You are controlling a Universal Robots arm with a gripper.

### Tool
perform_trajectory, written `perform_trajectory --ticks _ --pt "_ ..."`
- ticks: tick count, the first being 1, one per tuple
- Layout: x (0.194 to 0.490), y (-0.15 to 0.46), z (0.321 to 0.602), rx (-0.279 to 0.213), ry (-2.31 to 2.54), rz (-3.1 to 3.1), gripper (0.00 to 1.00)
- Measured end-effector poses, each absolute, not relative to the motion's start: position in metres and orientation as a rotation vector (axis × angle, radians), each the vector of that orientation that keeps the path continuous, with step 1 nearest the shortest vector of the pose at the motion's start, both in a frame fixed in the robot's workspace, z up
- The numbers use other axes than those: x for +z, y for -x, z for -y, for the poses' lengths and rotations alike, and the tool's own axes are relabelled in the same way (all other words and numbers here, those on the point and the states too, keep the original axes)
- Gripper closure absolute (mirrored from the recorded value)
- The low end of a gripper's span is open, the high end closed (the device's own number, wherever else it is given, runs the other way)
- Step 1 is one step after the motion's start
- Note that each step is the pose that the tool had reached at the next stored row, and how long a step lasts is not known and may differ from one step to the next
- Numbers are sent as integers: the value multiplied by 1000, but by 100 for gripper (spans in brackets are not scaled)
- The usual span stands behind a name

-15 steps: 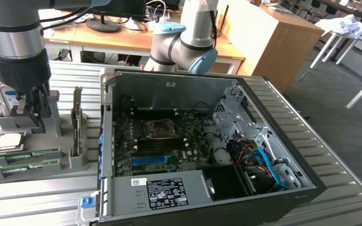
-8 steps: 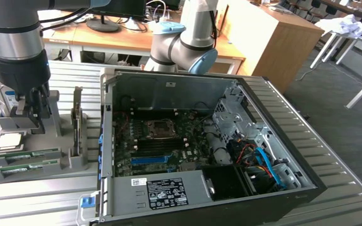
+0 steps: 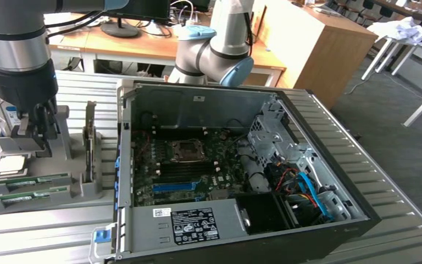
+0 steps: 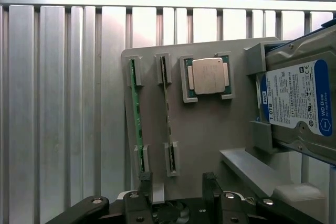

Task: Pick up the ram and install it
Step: 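Pick up the ram and move it above insertion slot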

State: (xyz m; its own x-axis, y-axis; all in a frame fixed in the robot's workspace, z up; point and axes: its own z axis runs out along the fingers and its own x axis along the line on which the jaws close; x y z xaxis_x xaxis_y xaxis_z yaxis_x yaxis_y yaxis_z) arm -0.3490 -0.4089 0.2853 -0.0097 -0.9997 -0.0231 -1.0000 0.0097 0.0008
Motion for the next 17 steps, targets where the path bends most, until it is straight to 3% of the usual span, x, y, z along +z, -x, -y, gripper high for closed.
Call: perform_trajectory --ticks 17 --pt "281 350 409 26 2199 -2221 50"
